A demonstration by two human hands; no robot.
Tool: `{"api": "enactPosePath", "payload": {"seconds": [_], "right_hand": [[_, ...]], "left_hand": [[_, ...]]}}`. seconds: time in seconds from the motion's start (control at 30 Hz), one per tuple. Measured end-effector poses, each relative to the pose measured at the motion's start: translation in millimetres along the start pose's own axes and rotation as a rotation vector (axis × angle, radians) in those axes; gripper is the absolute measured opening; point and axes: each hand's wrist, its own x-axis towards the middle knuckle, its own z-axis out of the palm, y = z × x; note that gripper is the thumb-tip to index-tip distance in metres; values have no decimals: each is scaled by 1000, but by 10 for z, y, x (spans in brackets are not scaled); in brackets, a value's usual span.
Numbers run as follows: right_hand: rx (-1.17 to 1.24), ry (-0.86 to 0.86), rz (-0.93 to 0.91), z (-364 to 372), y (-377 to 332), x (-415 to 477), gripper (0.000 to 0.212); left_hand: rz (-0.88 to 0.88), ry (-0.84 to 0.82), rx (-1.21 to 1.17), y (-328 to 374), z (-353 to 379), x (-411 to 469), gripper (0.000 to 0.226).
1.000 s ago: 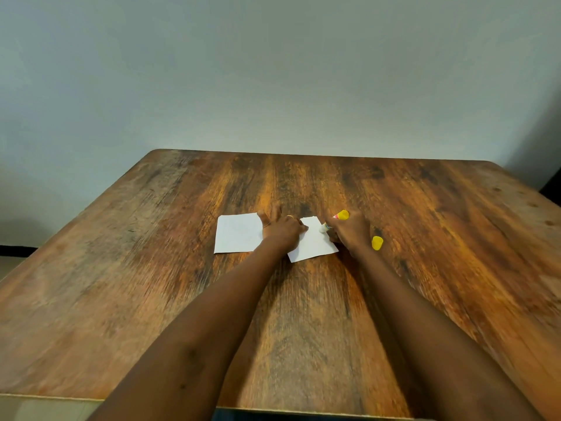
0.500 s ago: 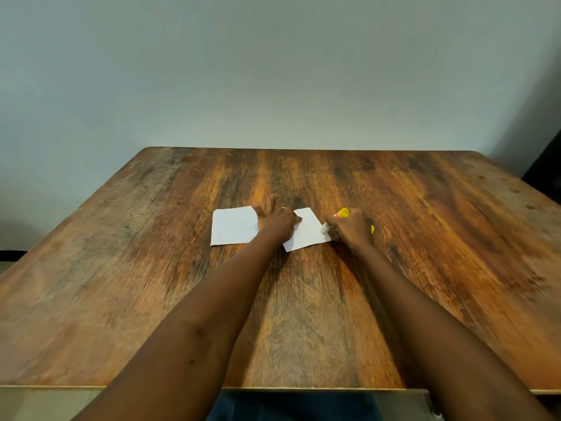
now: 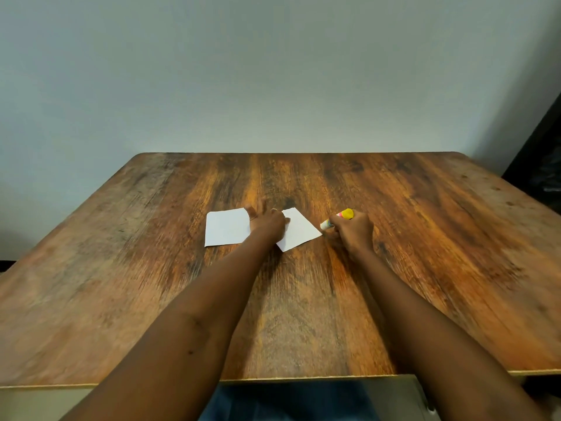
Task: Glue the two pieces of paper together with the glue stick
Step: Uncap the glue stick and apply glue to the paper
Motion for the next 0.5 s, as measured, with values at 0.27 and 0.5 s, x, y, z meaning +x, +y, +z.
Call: {"api": "enactPosePath", "payload": {"seconds": [0.27, 0.5], "right_hand": [[93, 25, -16, 36, -1, 30, 10], [102, -32, 25, 233, -39, 129, 10]], "left_hand": [[-40, 82, -68, -54, 8, -141, 35], [-93, 177, -158, -58, -28, -228, 25]]}}
